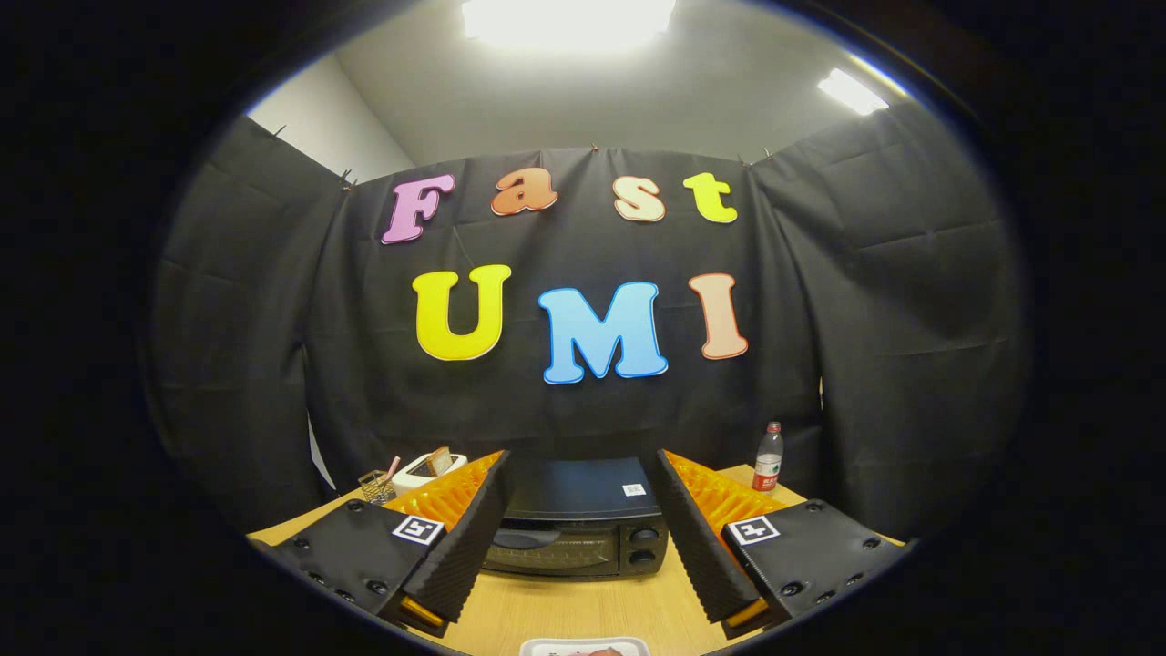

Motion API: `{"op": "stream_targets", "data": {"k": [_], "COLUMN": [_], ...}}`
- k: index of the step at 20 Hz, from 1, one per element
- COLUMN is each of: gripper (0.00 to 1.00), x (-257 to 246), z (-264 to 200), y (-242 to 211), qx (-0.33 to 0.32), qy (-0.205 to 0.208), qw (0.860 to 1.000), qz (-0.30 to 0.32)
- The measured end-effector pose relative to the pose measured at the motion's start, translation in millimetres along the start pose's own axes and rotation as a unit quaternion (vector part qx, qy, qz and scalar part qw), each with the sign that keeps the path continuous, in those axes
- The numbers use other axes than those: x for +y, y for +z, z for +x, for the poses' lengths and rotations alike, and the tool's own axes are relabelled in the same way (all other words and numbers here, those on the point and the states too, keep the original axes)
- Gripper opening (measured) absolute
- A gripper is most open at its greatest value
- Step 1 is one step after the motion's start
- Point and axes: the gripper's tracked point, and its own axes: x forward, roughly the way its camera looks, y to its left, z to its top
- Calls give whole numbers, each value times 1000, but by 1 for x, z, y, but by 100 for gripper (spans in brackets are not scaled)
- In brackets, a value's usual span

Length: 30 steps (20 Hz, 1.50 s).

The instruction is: Open the toaster oven, put the food inside, and close the toaster oven door.

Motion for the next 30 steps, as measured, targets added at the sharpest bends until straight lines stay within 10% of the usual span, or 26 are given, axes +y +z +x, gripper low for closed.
{"op": "stream_targets", "data": {"k": [30], "gripper": [97], "x": [69], "z": [144], "y": [-177], "qx": [181], "qy": [20], "qw": [982], "qz": [-44]}}
